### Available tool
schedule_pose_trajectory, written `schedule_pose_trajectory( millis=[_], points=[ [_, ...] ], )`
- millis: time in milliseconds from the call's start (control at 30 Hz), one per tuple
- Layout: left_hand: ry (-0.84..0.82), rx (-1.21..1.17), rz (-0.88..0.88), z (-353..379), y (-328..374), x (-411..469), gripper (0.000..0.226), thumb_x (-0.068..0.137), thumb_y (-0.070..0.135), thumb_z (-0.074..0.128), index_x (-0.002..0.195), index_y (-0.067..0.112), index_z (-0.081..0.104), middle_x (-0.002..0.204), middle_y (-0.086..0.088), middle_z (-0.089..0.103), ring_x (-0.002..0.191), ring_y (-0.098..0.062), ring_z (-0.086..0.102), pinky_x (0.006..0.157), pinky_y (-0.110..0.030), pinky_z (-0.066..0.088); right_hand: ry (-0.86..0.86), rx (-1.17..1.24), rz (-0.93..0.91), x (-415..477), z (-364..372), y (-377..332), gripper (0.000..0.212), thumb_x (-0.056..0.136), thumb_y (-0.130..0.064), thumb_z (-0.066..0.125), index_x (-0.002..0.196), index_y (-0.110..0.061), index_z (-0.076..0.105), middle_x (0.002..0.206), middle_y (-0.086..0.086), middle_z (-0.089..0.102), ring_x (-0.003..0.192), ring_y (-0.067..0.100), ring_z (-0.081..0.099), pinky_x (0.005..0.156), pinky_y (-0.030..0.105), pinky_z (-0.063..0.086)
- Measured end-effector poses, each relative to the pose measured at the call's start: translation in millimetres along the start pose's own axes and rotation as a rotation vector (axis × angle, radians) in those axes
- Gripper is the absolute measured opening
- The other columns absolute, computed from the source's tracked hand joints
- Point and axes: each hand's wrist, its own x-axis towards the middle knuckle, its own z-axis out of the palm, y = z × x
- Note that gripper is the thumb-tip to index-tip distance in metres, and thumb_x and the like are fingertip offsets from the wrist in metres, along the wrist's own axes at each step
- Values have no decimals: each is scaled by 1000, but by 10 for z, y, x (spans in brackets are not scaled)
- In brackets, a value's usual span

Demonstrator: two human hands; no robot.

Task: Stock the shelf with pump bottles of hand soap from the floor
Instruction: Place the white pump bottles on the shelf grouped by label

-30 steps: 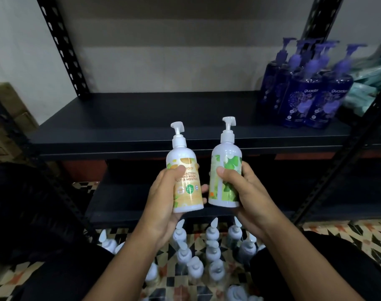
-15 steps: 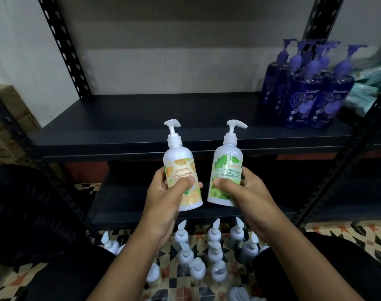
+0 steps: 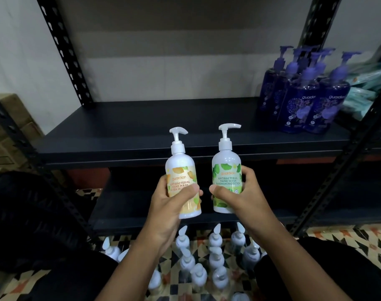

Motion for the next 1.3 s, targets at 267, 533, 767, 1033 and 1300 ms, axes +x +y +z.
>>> schedule_pose_trajectory(
  millis=[267, 533, 767, 1033, 1300],
  points=[
    [41, 42, 6, -16, -12, 5, 30, 85, 19, 75, 113, 15, 65, 96, -9, 75, 92, -31, 74, 85, -52, 59, 11, 10, 11, -13, -7, -15, 59, 80, -20, 82, 123, -35, 44, 106, 3, 70, 87, 13, 73, 68, 24, 58],
    [37, 169, 137, 44, 390, 255, 63, 57, 40, 83, 112, 16, 64, 97, -7, 75, 95, -33, 74, 88, -58, 58, 35, -35, -53, 196, -62, -240, 56, 81, -19, 82, 124, -31, 48, 104, 1, 71, 87, 9, 72, 66, 20, 55],
    [68, 205, 306, 131, 968, 952, 55, 60, 42, 84, 107, 21, 65, 103, -11, 73, 98, -35, 72, 89, -61, 56, 82, -97, -169, 943, -111, -752, 46, 80, -28, 82, 116, -30, 53, 103, 0, 71, 88, 10, 72, 72, 25, 56],
    [105, 217, 338, 107, 1057, 1823, 45, 66, 33, 84, 107, 24, 66, 100, -7, 76, 96, -29, 74, 93, -55, 57, 64, -128, -260, 1966, -14, -880, 53, 80, -24, 84, 119, -23, 49, 105, 2, 70, 93, 13, 71, 81, 29, 60],
    [222, 151, 346, -60, 796, 2235, 46, 61, 30, 82, 104, 22, 66, 100, -10, 74, 99, -35, 72, 90, -50, 59, -2, -193, -251, 2517, 91, -631, 56, 79, -27, 85, 124, -30, 52, 108, -8, 70, 100, 8, 69, 91, 31, 57]
  ],
)
